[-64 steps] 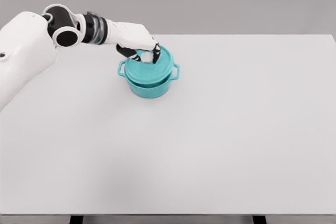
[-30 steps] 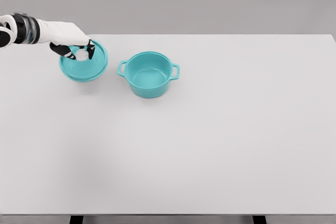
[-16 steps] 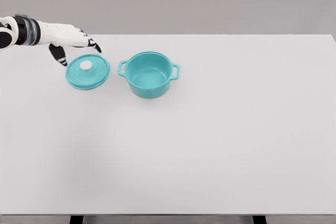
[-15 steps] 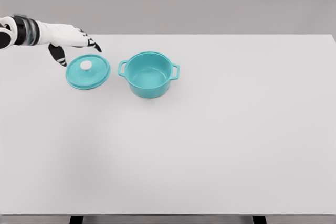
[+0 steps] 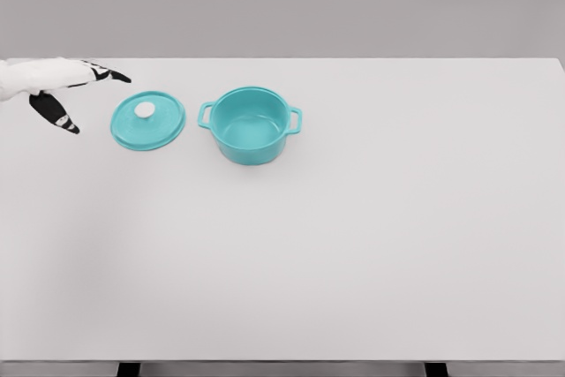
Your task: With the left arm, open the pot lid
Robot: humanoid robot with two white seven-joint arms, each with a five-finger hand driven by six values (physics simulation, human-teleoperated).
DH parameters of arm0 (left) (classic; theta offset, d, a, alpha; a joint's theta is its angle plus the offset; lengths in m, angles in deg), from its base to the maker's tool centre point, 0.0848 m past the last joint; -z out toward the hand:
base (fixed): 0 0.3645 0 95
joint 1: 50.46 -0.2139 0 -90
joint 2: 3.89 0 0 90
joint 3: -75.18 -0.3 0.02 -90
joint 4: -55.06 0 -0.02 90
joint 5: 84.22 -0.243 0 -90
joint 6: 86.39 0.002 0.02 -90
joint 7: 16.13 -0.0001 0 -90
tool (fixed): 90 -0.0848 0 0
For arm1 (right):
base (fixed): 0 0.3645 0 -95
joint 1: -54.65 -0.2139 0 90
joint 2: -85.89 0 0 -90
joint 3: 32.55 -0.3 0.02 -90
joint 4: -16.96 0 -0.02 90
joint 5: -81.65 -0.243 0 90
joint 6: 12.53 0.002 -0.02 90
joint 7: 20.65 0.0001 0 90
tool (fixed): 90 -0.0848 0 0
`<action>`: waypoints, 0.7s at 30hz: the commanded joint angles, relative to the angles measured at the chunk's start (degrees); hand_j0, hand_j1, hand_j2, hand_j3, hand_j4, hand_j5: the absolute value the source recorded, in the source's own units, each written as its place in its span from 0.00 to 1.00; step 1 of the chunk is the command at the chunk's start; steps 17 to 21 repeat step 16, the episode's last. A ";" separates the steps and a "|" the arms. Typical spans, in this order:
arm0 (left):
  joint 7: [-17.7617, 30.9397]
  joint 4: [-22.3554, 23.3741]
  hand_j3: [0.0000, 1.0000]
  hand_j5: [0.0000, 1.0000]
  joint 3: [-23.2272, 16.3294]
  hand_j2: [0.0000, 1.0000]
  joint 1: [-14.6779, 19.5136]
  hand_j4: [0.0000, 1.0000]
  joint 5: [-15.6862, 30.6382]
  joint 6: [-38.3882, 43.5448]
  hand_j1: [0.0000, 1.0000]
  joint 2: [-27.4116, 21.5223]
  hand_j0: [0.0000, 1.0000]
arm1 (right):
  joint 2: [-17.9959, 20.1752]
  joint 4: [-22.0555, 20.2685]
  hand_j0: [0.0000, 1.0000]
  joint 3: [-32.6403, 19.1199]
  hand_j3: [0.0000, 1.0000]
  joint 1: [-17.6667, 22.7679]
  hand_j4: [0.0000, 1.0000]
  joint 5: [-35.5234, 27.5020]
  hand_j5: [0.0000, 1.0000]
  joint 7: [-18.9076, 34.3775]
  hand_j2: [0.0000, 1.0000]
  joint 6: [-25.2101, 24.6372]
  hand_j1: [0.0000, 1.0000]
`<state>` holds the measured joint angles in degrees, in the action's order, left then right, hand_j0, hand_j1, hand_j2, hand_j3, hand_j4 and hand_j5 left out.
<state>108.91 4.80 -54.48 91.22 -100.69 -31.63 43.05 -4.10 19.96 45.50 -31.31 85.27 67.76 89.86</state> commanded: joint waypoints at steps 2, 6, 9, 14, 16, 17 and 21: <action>-0.04 -0.11 1.00 1.00 8.01 1.00 -0.44 1.00 0.73 0.24 1.00 0.17 1.00 | 0.00 -0.01 1.00 0.00 1.00 0.00 1.00 -0.02 1.00 0.00 1.00 0.00 1.00; -0.04 -2.39 1.00 1.00 13.02 1.00 -3.95 1.00 1.44 0.24 1.00 0.43 1.00 | 0.00 -0.01 1.00 0.00 1.00 0.00 1.00 -0.02 1.00 0.00 1.00 0.00 1.00; -0.04 -2.66 1.00 1.00 15.93 1.00 -5.54 1.00 1.52 0.24 1.00 2.19 1.00 | 0.00 -0.01 1.00 0.00 1.00 0.00 1.00 -0.02 1.00 0.00 1.00 0.00 1.00; -0.04 -2.74 1.00 1.00 15.14 1.00 -6.85 1.00 1.61 0.24 1.00 2.19 1.00 | 0.00 -0.01 1.00 -0.09 1.00 0.00 1.00 -0.02 1.00 0.00 1.00 0.00 1.00; -0.04 -3.09 1.00 1.00 15.05 1.00 -7.12 1.00 1.35 0.24 1.00 2.36 1.00 | 0.00 -0.01 1.00 -0.09 1.00 0.00 1.00 -0.02 1.00 0.00 1.00 0.00 1.00; -0.04 -3.09 1.00 1.00 15.05 1.00 -7.12 1.00 1.35 0.24 1.00 2.36 1.00 | 0.00 -0.01 1.00 -0.09 1.00 0.00 1.00 -0.02 1.00 0.00 1.00 0.00 1.00; -0.04 -3.09 1.00 1.00 15.05 1.00 -7.12 1.00 1.35 0.24 1.00 2.36 1.00 | 0.00 -0.01 1.00 -0.09 1.00 0.00 1.00 -0.02 1.00 0.00 1.00 0.00 1.00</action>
